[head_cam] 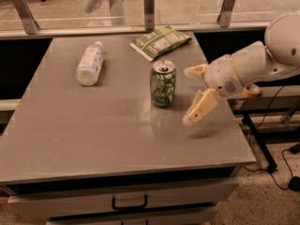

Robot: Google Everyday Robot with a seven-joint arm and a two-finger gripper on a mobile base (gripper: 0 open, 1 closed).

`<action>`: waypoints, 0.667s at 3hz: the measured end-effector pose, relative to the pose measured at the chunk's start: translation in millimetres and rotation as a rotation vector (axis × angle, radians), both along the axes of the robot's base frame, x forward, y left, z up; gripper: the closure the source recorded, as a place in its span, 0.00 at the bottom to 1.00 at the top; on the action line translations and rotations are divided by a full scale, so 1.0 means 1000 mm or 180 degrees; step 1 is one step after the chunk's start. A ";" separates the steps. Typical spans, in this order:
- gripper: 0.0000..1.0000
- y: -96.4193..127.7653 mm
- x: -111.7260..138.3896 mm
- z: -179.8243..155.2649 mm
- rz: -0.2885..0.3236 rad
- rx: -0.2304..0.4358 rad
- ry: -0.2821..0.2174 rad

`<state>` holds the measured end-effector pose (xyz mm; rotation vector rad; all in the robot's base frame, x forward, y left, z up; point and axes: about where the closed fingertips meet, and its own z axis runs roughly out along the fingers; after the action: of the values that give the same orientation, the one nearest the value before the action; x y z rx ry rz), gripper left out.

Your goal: Pick green can

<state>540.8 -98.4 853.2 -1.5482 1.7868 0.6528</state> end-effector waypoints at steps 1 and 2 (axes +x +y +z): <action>0.00 0.018 0.020 -0.005 0.0057 0.0233 0.0125; 0.15 0.048 0.018 -0.006 0.0346 0.0307 0.0213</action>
Offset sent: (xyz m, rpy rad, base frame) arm 0.0106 0.0859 -0.0032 0.1195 0.1014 0.2464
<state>558.8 -50.2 847.5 -1.5831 1.7025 0.8401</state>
